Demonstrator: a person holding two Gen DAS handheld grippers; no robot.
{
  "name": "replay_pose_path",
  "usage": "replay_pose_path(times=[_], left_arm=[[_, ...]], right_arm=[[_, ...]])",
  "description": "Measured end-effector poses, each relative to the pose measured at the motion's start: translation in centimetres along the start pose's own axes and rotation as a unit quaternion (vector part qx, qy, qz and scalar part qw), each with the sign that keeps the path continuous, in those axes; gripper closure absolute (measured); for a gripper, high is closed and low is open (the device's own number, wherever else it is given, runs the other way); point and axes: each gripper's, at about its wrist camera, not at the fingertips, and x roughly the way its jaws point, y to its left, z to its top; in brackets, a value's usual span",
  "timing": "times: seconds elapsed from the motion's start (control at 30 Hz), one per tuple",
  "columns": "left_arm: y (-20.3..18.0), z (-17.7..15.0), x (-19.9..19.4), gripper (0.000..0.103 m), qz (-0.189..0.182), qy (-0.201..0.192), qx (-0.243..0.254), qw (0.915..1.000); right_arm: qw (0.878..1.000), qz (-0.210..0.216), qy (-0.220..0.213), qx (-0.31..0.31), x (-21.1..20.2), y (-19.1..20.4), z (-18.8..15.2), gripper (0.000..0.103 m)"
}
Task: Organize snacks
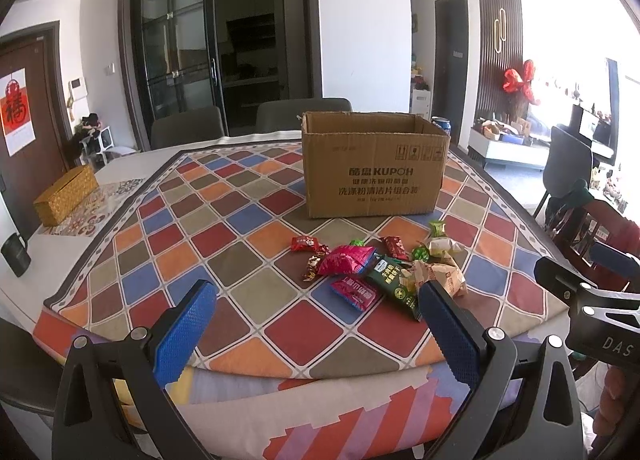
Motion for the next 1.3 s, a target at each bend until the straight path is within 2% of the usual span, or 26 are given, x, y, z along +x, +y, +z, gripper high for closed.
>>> replay_pose_path(times=[1.3], left_arm=[[0.01, -0.05, -0.09, 0.000, -0.001, -0.003, -0.001, 1.0000]], right_arm=[[1.000, 0.002, -0.004, -0.003, -0.39, 0.24, 0.61, 0.001]])
